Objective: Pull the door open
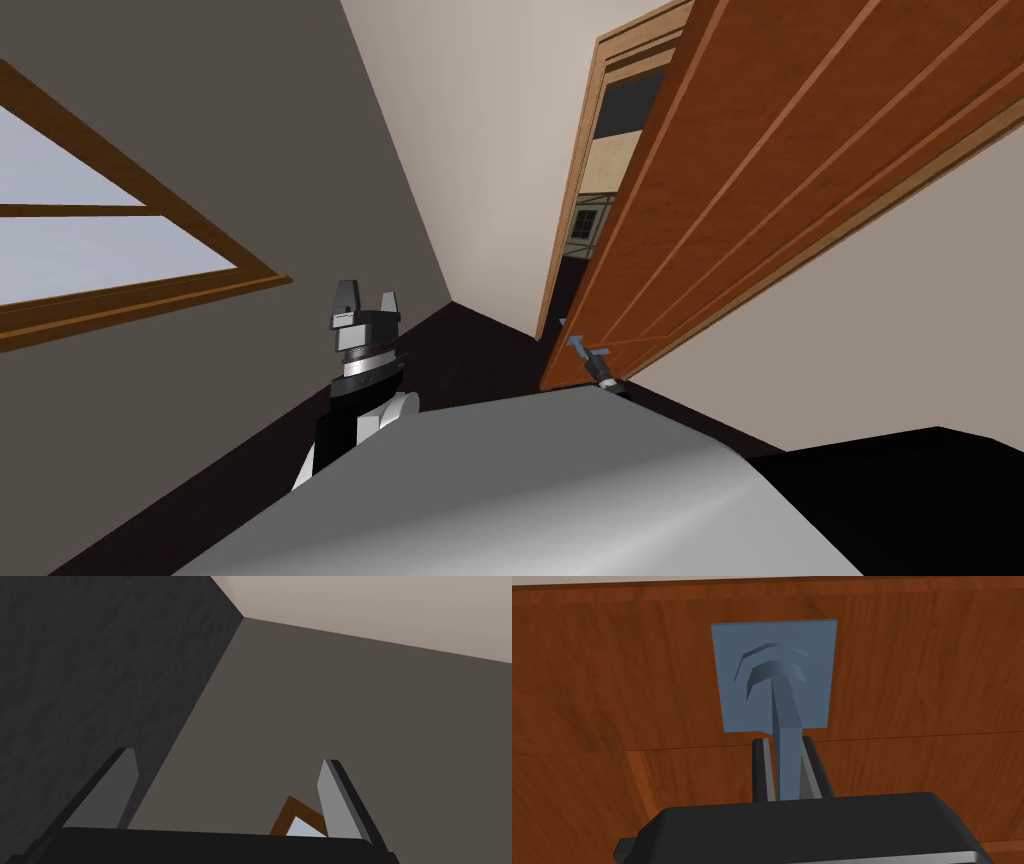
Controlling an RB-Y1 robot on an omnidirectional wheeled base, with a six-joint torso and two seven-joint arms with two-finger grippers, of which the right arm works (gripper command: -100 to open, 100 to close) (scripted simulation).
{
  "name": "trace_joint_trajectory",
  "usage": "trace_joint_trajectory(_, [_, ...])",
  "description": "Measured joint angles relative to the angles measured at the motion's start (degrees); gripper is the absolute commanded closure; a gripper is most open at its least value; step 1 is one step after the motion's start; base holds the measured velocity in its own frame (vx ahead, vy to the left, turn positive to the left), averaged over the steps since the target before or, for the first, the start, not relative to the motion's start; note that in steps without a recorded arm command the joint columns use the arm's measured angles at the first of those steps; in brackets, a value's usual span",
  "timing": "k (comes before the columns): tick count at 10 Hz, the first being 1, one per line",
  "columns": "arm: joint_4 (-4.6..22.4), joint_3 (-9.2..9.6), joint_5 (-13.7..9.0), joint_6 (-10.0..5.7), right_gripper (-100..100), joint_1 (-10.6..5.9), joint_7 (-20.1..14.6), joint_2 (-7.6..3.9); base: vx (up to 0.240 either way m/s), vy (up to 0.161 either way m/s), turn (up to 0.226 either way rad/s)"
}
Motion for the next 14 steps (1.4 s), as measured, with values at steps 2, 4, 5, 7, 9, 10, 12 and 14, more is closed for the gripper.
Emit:
trace_joint_trajectory(2, [-0.74,0.29,-0.01,-0.73,100,0.90,-0.70,-0.71,-0.078,-0.024,0.036])
trace_joint_trajectory(4, [1.63,0.55,0.10,-2.33,100,0.64,-0.93,-0.68,0.030,-0.015,0.137])
trace_joint_trajectory(5, [2.35,0.65,0.10,-3.55,100,1.11,-1.09,-0.83,0.039,-0.016,0.027])
trace_joint_trajectory(7, [0.07,0.66,-0.02,-3.71,100,3.28,-1.06,-1.21,0.027,-0.021,0.101])
trace_joint_trajectory(9, [0.88,0.74,-0.06,-5.50,100,4.03,-1.34,-1.55,-0.010,-0.026,0.107])
trace_joint_trajectory(10, [0.44,0.77,-0.10,-5.99,100,4.72,-1.43,-1.75,-0.037,-0.029,0.105])
trace_joint_trajectory(12, [1.21,0.92,-0.08,-7.38,100,5.05,-1.65,-1.94,-0.051,-0.032,0.089])
trace_joint_trajectory(14, [4.25,1.20,-0.01,-10.56,100,4.96,-2.13,-2.19,-0.152,-0.049,0.158])
